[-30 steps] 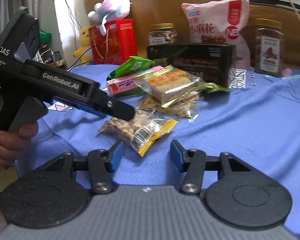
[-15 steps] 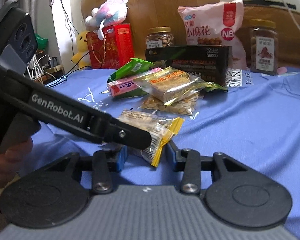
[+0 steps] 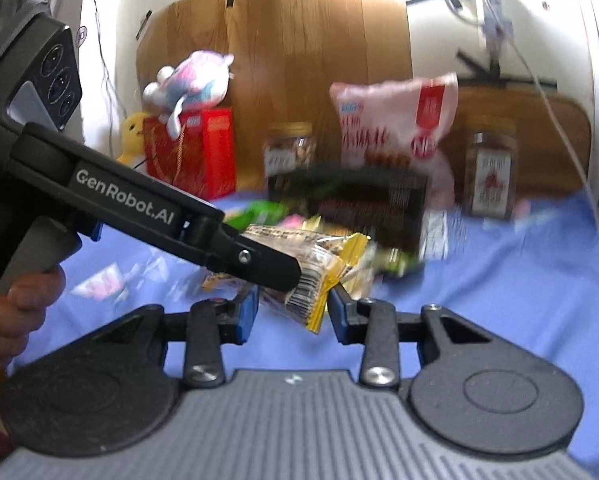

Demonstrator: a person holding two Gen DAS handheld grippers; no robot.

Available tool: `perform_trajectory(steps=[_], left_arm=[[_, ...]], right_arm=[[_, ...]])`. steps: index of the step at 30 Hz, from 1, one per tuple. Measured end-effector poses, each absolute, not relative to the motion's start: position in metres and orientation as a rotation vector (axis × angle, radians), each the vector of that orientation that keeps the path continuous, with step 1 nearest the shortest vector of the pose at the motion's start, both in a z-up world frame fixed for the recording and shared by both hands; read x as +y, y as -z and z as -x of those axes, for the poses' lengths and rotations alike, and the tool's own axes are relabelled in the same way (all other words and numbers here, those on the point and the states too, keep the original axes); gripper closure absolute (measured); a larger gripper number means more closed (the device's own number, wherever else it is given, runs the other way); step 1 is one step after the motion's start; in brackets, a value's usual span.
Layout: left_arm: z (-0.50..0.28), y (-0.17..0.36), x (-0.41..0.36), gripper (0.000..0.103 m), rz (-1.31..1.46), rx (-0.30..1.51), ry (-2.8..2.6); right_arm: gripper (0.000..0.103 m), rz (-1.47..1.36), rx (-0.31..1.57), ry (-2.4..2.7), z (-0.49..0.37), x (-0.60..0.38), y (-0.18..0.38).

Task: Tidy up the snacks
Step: 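Lower the peanut bag into the dark tin box and open left tool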

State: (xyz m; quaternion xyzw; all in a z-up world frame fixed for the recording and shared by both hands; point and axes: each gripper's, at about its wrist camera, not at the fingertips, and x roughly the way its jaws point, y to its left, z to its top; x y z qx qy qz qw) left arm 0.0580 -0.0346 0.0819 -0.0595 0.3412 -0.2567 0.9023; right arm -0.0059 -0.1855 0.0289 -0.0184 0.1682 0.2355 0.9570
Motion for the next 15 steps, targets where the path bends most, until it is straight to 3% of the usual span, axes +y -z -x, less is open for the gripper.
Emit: perform_trajectory(steps=[6,15], left_arm=[[-0.144,-0.110,-0.031,0.048,0.131,0.656,0.497],[-0.252,-0.092,-0.019,0.048,0.173,0.737,0.443]], right_arm=[[0.062,0.065,0.333,-0.477,-0.076,-0.181,-0.063],[0.060,-0.011,0.507,-0.466,-0.202,-0.167,-0.066]])
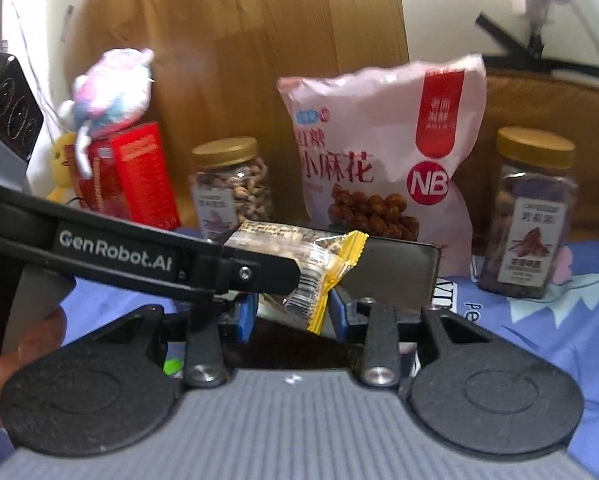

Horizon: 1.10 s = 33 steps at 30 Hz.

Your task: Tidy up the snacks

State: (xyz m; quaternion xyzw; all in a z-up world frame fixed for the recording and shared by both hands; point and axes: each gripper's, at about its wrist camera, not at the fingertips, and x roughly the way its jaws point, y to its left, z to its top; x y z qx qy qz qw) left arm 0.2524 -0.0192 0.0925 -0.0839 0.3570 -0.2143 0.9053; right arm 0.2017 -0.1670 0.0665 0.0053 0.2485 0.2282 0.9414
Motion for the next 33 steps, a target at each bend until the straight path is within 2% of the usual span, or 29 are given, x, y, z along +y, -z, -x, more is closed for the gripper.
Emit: perform_trajectory(steps=[4,5,6,7,12,16,19,24,26,28,33], left_arm=[[-0.267,-0.079,-0.019,0.043,0.148,0.776,0.414],[-0.267,-0.079,-0.016,0.041,0.150,0.777,0.412],[-0.266,-0.080,-0.014,0.033,0.154,0.780,0.409],[-0.264,-0.082,-0.010,0.031,0.158,0.776,0.408],[-0.220,-0.100,0.030,0.031,0.181,0.682,0.425],[-0.190,-0.083,0.065,0.025,0.205,0.670,0.354],[-0.195,-0.053,0.074,0.025,0.286,0.787,0.324],[-0.197,-0.026,0.066,0.026,0.309,0.824,0.303],[-0.195,-0.019,0.058,0.027,0.328,0.849,0.311],[-0.187,-0.016,0.047,0.036,0.295,0.849,0.320],[-0.161,-0.015,0.022,0.036,0.190,0.836,0.326]], right_arm=[[0.059,-0.009,0.573,-0.443,-0.221,-0.160,-0.055],[0.056,-0.006,0.575,-0.436,-0.222,-0.159,-0.053],[0.053,-0.010,0.571,-0.429,-0.221,-0.159,-0.053],[0.048,-0.018,0.566,-0.425,-0.220,-0.160,-0.054],[0.047,-0.056,0.499,-0.410,-0.188,-0.180,-0.068],[0.047,-0.159,0.459,-0.430,-0.149,-0.217,-0.062],[0.048,-0.276,0.549,-0.344,-0.155,-0.242,-0.036],[0.046,-0.467,0.677,-0.305,-0.169,-0.253,-0.001],[0.046,-0.474,0.702,-0.318,-0.171,-0.245,0.006],[0.047,-0.442,0.695,-0.326,-0.165,-0.232,0.006],[0.048,-0.367,0.697,-0.402,-0.139,-0.203,0.003]])
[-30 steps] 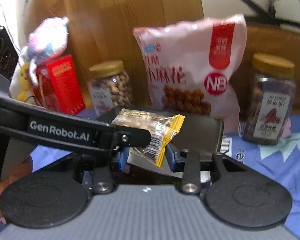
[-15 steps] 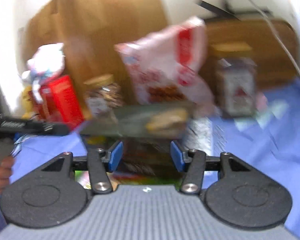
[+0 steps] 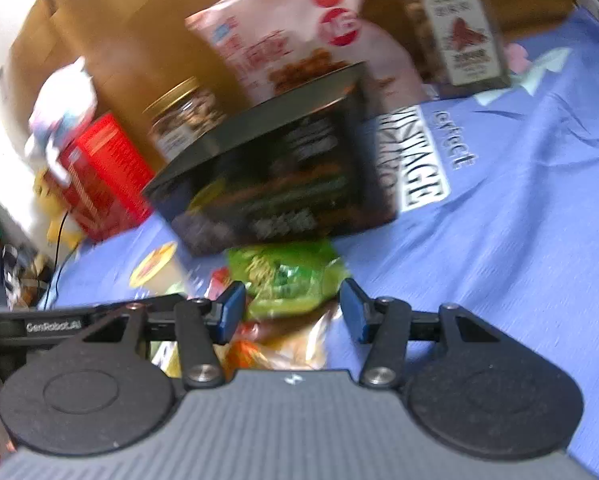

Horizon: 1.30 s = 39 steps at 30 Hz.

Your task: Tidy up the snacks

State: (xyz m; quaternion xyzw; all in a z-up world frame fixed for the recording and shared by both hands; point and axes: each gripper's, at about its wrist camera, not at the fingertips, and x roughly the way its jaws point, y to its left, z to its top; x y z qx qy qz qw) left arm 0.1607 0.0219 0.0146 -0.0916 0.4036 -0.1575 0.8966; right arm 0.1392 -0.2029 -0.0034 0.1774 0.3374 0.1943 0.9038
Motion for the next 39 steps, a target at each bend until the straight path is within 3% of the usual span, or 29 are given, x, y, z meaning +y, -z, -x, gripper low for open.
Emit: perform_trajectory(steps=[12,20,21,23,26,32,34,37,38,39], left_arm=[[-0.107,-0.043,0.093,0.030,0.325,0.736,0.241],[-0.062,-0.037,0.116,0.030,0.374,0.690,0.230],[-0.059,-0.038,0.116,0.030,0.368,0.690,0.231],[-0.054,-0.038,0.113,0.030,0.353,0.695,0.234],[-0.048,-0.042,0.106,0.030,0.329,0.688,0.246],[-0.047,-0.055,0.075,0.030,0.296,0.684,0.349],[-0.054,-0.060,0.053,0.030,0.270,0.694,0.418],[-0.068,-0.069,0.009,0.029,0.221,0.717,0.528],[-0.074,-0.072,-0.009,0.028,0.198,0.724,0.566],[-0.079,-0.073,-0.024,0.027,0.174,0.728,0.596]], right_arm=[[0.047,-0.412,0.584,-0.380,-0.118,-0.227,-0.026],[0.049,-0.837,0.781,-0.334,-0.160,-0.250,0.017],[0.051,-0.851,0.792,-0.335,-0.165,-0.245,0.019],[0.070,-0.861,0.808,-0.340,-0.175,-0.236,0.021],[0.076,-0.914,0.824,-0.355,-0.179,-0.235,0.024],[0.076,-0.858,0.761,-0.335,-0.135,-0.292,0.008],[0.087,-0.848,0.758,-0.333,-0.111,-0.318,0.009],[0.077,-0.783,0.738,-0.297,-0.071,-0.349,0.009],[0.064,-0.724,0.716,-0.269,-0.057,-0.355,0.006],[0.058,-0.662,0.682,-0.236,-0.042,-0.359,0.001]])
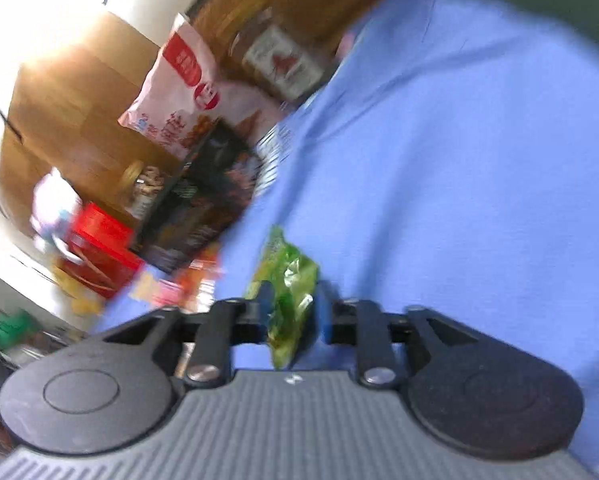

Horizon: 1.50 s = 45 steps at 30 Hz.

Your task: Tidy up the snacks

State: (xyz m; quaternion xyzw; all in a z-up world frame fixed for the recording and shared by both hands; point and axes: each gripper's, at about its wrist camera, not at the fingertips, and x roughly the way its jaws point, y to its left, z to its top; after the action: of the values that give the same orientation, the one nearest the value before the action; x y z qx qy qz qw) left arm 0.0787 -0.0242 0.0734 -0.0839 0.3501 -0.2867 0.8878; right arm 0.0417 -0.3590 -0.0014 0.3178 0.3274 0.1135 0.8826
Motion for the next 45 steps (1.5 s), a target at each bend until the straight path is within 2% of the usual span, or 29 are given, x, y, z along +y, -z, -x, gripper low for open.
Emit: perform_trajectory(steps=[1,4,7,13,16,23,25,27,31,33,36,37,42,45], left_arm=[[-0.084,-0.075,-0.042,0.026,0.143,0.729,0.622],[-0.106,-0.072,-0.089,0.025,0.057,0.746,0.656],[-0.131,-0.062,-0.126,0.022,0.022,0.807,0.698],[-0.140,-0.036,-0.156,0.019,0.070,0.960,0.755],[-0.131,-0.032,-0.155,0.019,0.101,0.979,0.773],[-0.127,-0.021,-0.161,0.021,0.142,1.010,0.756],[-0.125,-0.021,-0.165,0.028,0.134,1.004,0.754],[-0.123,-0.022,-0.166,0.039,0.126,0.997,0.760],[-0.121,-0.021,-0.165,0.051,0.132,0.989,0.756],[-0.123,-0.020,-0.162,0.051,0.152,0.995,0.761],[-0.125,-0.019,-0.160,0.051,0.171,0.999,0.771],[-0.125,-0.019,-0.159,0.051,0.176,0.992,0.776],[-0.126,-0.021,-0.159,0.051,0.204,0.989,0.798],[-0.118,-0.028,-0.160,0.050,0.191,0.964,0.821]], right_arm=[[0.050,-0.620,0.646,-0.213,-0.029,-0.362,-0.001],[0.046,-0.487,0.567,-0.201,0.000,-0.361,-0.008],[0.035,-0.331,0.540,-0.207,0.010,-0.344,-0.007],[0.032,-0.128,0.524,-0.187,0.002,-0.313,0.015],[0.025,-0.075,0.512,-0.175,-0.002,-0.310,0.022],[0.026,-0.048,0.488,-0.251,0.001,-0.302,0.022],[0.026,-0.080,0.482,-0.290,0.004,-0.299,0.020],[0.029,-0.120,0.473,-0.314,0.005,-0.299,0.018],[0.042,-0.199,0.483,-0.322,0.001,-0.301,0.017],[0.048,-0.246,0.488,-0.316,-0.001,-0.305,0.017],[0.067,-0.339,0.505,-0.304,-0.007,-0.316,0.021],[0.076,-0.379,0.514,-0.293,-0.010,-0.319,0.022],[0.080,-0.577,0.558,-0.254,-0.017,-0.330,0.027],[0.086,-0.625,0.550,-0.253,-0.009,-0.329,0.023]])
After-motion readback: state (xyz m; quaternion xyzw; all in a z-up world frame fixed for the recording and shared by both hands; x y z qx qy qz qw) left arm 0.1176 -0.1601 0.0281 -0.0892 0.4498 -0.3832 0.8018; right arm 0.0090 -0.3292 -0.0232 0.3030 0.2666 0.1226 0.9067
